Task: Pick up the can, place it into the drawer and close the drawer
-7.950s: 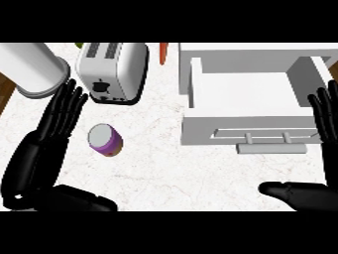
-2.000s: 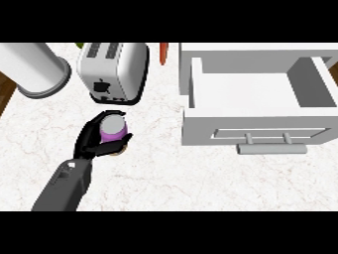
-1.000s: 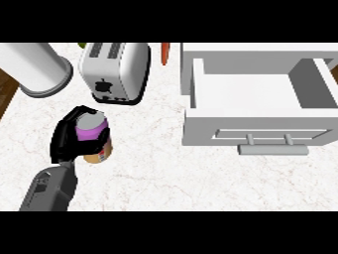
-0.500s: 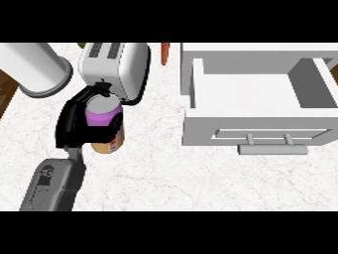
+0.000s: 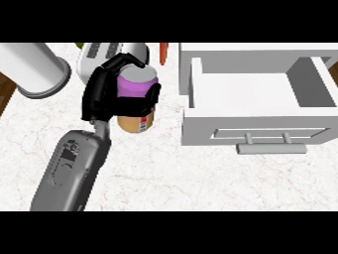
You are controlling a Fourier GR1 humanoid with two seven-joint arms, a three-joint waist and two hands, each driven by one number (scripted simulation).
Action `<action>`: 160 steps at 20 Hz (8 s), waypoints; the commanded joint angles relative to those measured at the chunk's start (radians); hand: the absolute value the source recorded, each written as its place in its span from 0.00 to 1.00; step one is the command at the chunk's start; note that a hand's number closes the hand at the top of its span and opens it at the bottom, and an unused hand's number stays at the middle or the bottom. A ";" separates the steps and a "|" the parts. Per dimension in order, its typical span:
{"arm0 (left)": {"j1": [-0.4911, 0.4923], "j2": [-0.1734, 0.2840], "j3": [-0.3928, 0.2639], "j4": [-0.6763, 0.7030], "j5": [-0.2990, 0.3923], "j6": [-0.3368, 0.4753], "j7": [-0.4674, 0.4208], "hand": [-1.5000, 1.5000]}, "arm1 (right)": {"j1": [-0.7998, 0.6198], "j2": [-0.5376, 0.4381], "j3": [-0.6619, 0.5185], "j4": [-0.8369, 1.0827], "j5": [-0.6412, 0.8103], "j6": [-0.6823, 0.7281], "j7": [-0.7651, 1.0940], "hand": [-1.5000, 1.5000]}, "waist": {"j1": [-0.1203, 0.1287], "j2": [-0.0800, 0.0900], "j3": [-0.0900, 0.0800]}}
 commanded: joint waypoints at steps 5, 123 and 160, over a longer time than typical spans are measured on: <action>-0.286 -0.007 -0.116 0.088 -0.009 0.183 0.139 1.00 | 0.005 0.004 -0.015 0.010 -0.015 0.014 0.001 0.00 | -0.013 0.001 0.000; -0.782 0.203 -0.548 0.643 0.587 0.614 -0.007 0.00 | -0.620 -0.125 0.314 0.947 1.203 -0.541 -0.196 0.00 | 0.042 0.002 0.001; -0.341 0.513 -0.547 0.068 0.495 0.557 0.126 0.00 | -1.399 -0.170 0.048 1.920 1.352 -0.974 -0.157 0.00 | 0.108 0.030 0.002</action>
